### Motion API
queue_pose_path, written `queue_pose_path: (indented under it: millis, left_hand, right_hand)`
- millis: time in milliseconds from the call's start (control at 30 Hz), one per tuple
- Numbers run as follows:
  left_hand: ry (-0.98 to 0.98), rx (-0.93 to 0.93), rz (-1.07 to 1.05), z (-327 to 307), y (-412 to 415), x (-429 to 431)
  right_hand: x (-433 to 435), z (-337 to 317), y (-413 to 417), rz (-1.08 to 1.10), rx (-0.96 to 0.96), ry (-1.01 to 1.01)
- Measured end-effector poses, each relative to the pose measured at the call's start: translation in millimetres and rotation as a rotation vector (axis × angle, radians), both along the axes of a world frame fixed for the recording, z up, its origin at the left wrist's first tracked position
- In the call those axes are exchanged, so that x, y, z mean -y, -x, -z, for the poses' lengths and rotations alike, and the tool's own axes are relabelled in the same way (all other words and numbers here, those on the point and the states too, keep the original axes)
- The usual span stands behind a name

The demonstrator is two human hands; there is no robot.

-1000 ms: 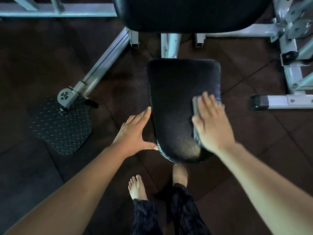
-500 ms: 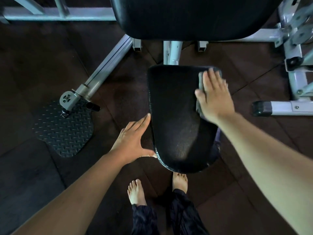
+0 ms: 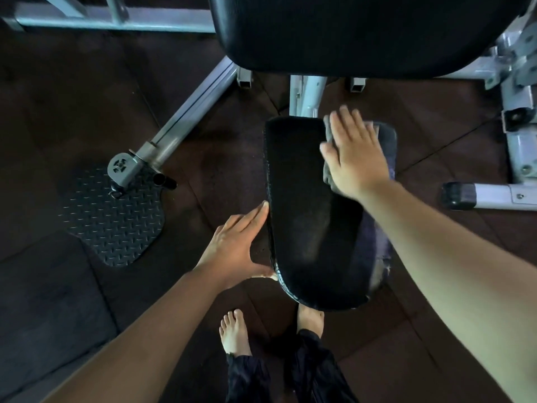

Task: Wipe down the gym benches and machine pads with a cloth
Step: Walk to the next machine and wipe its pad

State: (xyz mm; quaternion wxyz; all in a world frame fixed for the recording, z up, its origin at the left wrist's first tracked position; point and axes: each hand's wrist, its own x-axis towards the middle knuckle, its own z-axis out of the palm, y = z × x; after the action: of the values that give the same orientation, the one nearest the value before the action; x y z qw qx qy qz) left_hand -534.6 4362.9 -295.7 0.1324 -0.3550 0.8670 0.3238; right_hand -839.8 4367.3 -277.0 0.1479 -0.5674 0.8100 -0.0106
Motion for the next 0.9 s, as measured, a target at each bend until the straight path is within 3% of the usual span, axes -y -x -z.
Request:
queue_pose_path:
  millis: [133,333,533,633,767,900]
  left_hand:
    - [0.006,0.005,0.011,-0.1,-0.5,0.8]
    - [-0.002,-0.014,0.013,0.1,-1.4,2.3]
    - [-0.001,-0.031,0.018,-0.9,-2.9,4.0]
    - [0.008,-0.019,0.026,-1.3,-2.2,3.5]
    - [-0.011,-0.027,0.021,0.0,-2.3,3.4]
    - [-0.014,-0.014,0.029,-2.5,-2.1,4.4]
  right_hand:
    - [25.4,-0.6,-20.6,0.060,-0.010,-0.012]
    - [-34.7,-8.8,-84.0,-0.312,0.007,-0.020]
    - [71.4,-4.3,-69.2,-0.169,-0.044,-0.015]
    - [31.2,-6.5,-93.8,-0.176,-0.011,-0.001]
    - [-49.8,-11.9,-112.2,-0.349,-0.004,-0.037]
    - [-3.5,-9.9,-89.1,-0.341,-0.005,-0.059]
